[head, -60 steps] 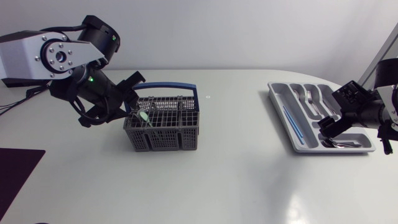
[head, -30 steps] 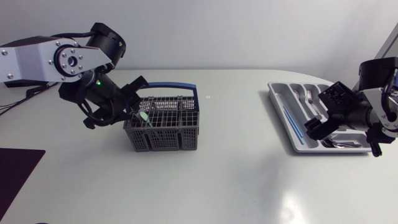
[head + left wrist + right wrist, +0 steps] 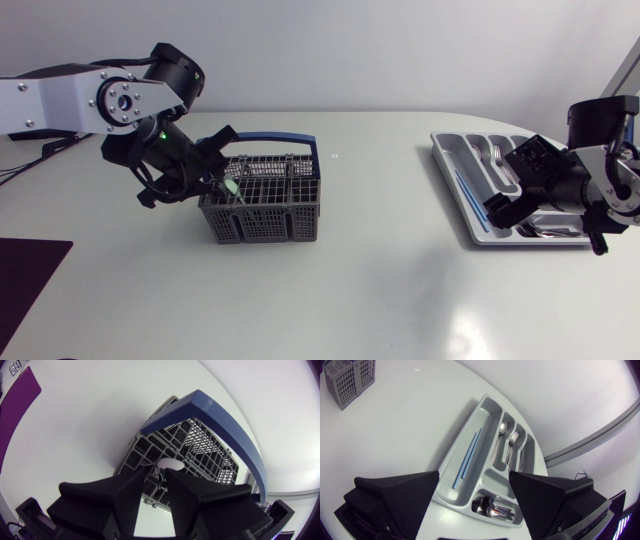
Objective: Unload the cutlery basket into the drawer organizer.
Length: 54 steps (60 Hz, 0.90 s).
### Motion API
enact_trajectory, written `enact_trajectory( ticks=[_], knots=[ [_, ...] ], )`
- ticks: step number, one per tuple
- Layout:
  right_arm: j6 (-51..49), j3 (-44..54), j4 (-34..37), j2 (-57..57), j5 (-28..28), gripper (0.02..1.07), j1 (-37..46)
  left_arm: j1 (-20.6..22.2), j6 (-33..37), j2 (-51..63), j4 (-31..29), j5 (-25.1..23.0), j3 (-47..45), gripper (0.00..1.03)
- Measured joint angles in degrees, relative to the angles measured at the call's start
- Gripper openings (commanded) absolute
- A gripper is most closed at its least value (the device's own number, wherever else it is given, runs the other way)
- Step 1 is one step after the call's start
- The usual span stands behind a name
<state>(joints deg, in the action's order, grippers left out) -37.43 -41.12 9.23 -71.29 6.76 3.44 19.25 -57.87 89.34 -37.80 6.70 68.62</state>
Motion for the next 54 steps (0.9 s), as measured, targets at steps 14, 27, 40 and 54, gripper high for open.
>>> enact_trajectory(
  ticks=[14,27,40,54],
  knots=[
    [0.20,0.00,0.00,0.00,0.13,1.02,-0.13,0.00,0.02,1.92,0.24,-0.37,0.00,0.32],
    [0.20,0.00,-0.02,0.00,0.13,1.02,-0.13,0.00,0.02,2.36,0.37,-1.14,0.02,0.32],
    [0.17,0.00,-0.02,0.00,0.13,1.02,-0.13,0.00,0.02,2.82,0.33,-3.87,0.50,0.29],
    [0.20,0.26,-0.22,0.00,0.13,1.02,-0.13,-0.39,0.02,3.13,0.24,-4.57,0.85,0.29]
  ],
)
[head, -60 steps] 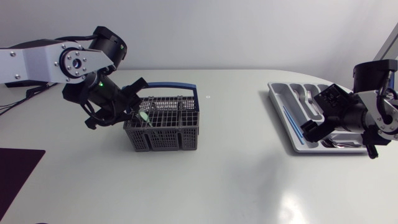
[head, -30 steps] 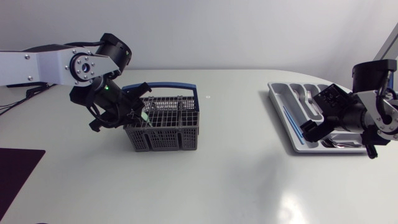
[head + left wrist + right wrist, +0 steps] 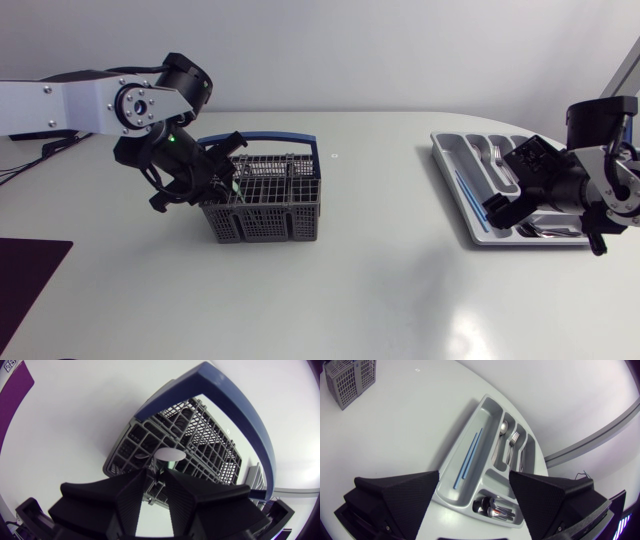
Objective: Unload the cutlery basket into the drawer organizer.
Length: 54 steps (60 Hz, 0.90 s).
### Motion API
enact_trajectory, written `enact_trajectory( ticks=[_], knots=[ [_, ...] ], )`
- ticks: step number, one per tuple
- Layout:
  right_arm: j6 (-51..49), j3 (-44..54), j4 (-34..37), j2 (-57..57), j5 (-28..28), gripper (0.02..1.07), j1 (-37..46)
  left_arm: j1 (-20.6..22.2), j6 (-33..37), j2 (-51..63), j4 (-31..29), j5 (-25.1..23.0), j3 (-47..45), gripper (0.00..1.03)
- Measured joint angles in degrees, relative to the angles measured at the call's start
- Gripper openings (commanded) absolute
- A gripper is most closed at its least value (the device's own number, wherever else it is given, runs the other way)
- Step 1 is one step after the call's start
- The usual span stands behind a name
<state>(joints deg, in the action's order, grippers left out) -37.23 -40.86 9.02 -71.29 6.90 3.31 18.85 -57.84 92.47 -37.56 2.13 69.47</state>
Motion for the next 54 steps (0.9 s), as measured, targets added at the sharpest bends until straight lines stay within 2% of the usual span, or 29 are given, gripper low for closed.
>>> enact_trajectory(
  ticks=[34,41,54],
  knots=[
    [0.00,0.50,0.00,0.00,0.00,1.02,0.00,-1.22,0.02,0.22,0.00,-0.13,0.55,0.29],
    [0.00,0.50,0.00,0.00,0.00,1.02,0.00,-1.16,0.02,0.22,0.02,1.42,0.57,0.19],
    [0.00,0.50,0.00,0.00,0.00,1.02,0.00,-1.05,0.44,0.22,0.20,1.88,0.57,0.17]
  ],
)
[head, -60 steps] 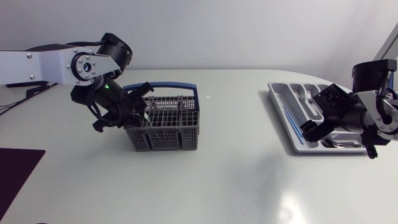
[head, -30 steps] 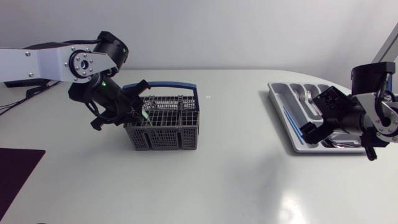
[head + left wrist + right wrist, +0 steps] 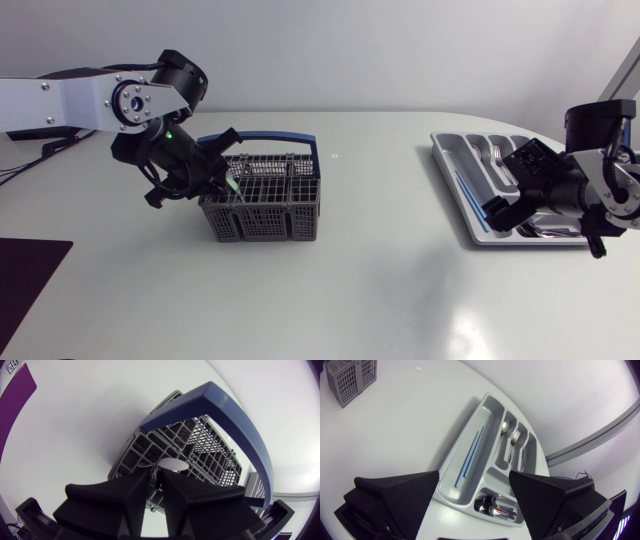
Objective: Unload the cutlery basket into the drawer organizer.
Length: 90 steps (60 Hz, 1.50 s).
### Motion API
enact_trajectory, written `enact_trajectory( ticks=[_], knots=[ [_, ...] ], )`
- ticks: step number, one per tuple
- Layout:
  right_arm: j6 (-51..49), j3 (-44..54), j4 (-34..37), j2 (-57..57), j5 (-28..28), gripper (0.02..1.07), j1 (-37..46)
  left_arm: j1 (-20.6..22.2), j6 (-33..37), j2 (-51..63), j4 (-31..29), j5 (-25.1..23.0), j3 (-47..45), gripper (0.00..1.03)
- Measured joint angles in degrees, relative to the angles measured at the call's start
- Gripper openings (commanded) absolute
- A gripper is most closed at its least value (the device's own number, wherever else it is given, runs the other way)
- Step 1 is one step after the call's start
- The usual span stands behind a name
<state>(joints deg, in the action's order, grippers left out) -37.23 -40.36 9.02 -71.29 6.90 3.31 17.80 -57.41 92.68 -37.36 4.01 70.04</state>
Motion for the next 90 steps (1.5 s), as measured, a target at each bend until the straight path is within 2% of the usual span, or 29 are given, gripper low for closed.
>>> enact_trajectory(
  ticks=[9,70,90],
  knots=[
    [-0.02,0.00,0.00,0.00,0.00,1.02,0.00,0.00,0.02,0.00,0.09,0.42,0.00,0.07],
    [-0.02,0.26,-0.02,1.31,0.92,1.02,-1.73,0.63,0.00,-7.58,-0.28,-0.31,-0.02,0.07],
    [0.00,0.26,0.28,3.37,1.73,1.02,-2.91,0.66,0.00,-12.04,-2.32,-0.31,-0.02,0.08]
  ],
)
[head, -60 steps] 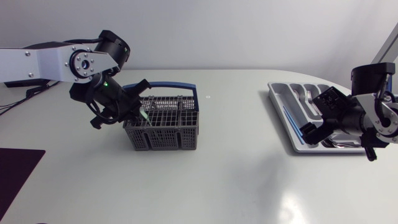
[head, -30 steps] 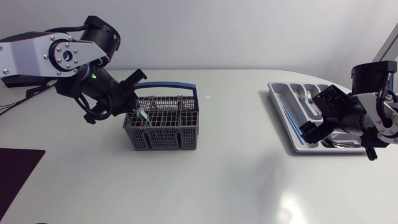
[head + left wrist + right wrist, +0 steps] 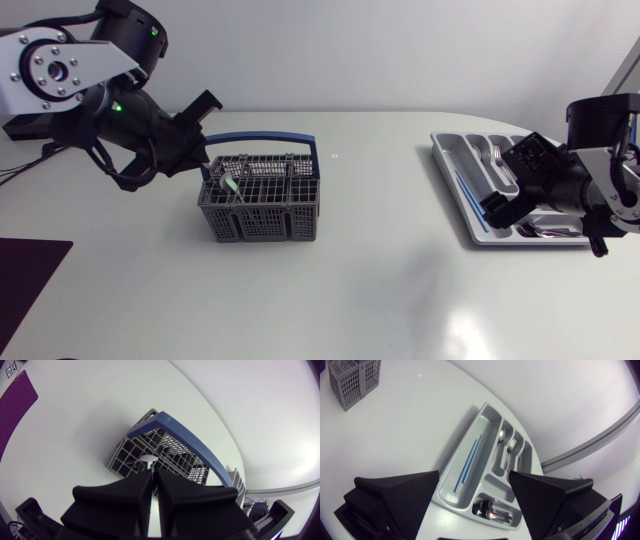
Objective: Unload the cutlery basket into the drawer organizer.
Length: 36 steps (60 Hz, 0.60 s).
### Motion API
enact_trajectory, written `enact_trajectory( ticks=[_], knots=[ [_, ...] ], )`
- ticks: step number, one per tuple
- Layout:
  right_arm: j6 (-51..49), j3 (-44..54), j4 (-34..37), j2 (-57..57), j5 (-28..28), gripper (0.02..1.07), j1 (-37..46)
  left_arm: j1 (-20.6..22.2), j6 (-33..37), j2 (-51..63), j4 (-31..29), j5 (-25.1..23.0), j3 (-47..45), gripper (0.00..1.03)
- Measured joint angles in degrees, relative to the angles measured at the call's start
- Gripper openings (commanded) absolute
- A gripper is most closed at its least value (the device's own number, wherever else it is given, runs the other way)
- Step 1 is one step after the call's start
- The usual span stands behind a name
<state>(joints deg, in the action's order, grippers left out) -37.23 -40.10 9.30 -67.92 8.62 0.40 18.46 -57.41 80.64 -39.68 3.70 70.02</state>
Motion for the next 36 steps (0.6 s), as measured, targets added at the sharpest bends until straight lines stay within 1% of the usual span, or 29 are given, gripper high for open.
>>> enact_trajectory(
  ticks=[25,36],
  knots=[
    [1.11,0.00,3.06,5.09,0.63,1.02,-2.97,0.22,0.00,-9.25,-2.10,0.04,0.00,0.08],
    [2.60,0.00,5.97,10.54,0.59,1.02,-7.48,2.21,0.02,-13.29,-2.89,0.00,0.00,0.08]
  ],
)
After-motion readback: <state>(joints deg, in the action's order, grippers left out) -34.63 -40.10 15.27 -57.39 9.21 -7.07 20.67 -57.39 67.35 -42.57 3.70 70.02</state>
